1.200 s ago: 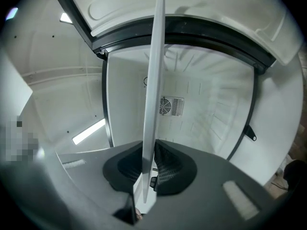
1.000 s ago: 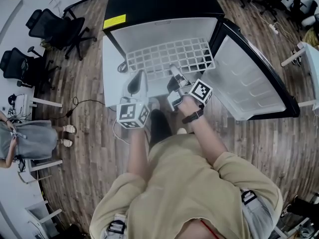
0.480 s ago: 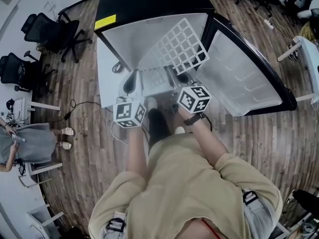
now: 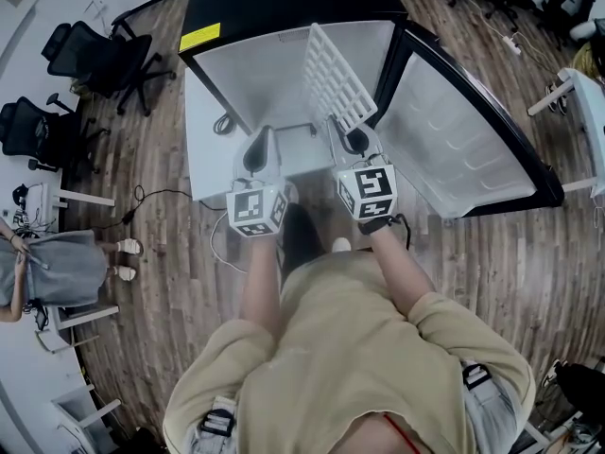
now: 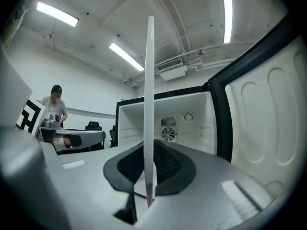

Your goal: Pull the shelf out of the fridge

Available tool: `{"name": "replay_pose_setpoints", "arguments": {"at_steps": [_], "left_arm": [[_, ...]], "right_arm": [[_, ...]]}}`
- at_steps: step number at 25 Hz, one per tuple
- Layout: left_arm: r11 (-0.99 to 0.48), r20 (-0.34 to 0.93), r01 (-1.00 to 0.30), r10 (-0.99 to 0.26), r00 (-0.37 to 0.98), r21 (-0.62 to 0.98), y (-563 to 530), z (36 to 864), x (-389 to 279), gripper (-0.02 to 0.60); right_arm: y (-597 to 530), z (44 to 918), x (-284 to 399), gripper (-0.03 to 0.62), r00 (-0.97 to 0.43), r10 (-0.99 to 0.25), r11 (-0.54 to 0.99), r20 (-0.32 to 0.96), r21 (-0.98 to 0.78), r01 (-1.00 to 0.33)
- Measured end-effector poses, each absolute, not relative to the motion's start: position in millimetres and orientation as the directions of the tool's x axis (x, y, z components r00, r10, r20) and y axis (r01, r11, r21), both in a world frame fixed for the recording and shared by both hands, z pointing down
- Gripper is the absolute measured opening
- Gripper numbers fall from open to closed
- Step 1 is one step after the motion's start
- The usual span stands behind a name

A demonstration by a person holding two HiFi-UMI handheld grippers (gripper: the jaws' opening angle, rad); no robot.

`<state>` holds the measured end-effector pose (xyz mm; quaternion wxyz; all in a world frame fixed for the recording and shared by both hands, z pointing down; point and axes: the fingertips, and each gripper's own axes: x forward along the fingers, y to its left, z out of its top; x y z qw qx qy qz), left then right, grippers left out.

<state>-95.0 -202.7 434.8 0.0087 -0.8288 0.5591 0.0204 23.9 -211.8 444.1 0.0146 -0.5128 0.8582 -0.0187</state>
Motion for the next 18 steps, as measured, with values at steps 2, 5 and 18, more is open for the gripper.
{"name": "replay_pose_setpoints", "arguments": {"at_steps": [2,5,18], "left_arm": [[-0.370,-0.051,-0.929,-0.928,0.370,0.000,-202.0,432.4,-93.1,0.002],[-0.362,-0.062,-0.932,-0.930,0.362,-0.001,-201.2,428.8,-92.9,0.002],[-0.344,-0.071,-0.939,-0.936,0.344,-0.010,-196.7,424.7,-104.6,0.002]], "right_arm": [[-210.6,438.1,27.0,0.032,-0.463,-0.886,0.463,-0.018,-0.010,-0.886],[-209.3,432.3,30.7,0.032,-0.456,-0.890,0.456,-0.030,0.014,-0.890],[-209.4,422.6,46.2,0.032,-0.431,-0.901,0.431,-0.060,0.005,-0.902]]}}
